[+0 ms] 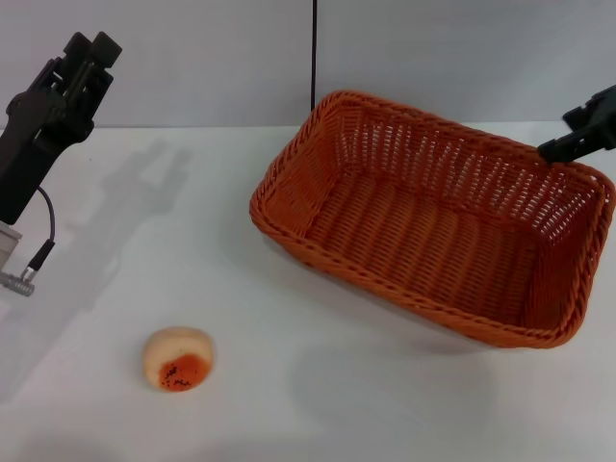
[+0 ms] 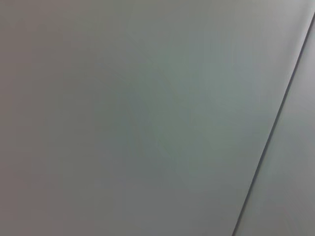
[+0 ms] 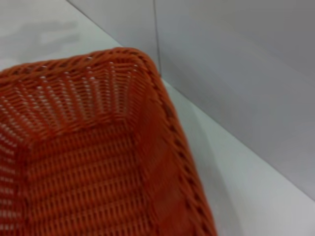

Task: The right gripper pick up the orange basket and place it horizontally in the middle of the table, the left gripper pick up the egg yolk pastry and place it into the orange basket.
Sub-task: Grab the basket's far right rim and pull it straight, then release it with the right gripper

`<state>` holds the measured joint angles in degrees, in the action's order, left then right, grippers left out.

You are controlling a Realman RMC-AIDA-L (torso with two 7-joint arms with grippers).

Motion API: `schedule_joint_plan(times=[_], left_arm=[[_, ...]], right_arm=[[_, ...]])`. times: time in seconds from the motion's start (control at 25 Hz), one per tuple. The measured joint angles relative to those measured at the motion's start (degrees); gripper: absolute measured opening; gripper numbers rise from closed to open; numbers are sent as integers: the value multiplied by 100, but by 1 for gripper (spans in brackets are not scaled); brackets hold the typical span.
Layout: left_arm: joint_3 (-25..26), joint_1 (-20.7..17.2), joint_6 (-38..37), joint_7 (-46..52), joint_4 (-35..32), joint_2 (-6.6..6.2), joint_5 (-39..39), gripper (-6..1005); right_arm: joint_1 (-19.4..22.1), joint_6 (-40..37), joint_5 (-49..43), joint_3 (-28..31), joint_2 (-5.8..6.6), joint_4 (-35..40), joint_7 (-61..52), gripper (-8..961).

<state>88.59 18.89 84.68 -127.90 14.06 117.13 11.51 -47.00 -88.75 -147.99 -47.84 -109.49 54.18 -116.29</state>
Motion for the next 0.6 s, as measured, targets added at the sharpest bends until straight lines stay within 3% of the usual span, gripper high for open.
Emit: schedule_joint_plan(times=[0.16, 0.24, 0.4, 0.6], left_arm=[[14, -37, 4, 2, 0, 15, 0, 432], [18, -43, 1, 2, 1, 18, 0, 433], [20, -42, 8, 14, 1, 18, 0, 433], [2, -27, -4, 62, 1, -17, 0, 433]], right_arm=[[65, -35, -118, 25, 11, 343, -468, 639], [100, -148, -136, 46, 131, 430, -1097, 638], [87, -496, -64, 240, 230, 409, -1667, 635], [103, -1180, 281, 726, 237, 408, -2007, 632]])
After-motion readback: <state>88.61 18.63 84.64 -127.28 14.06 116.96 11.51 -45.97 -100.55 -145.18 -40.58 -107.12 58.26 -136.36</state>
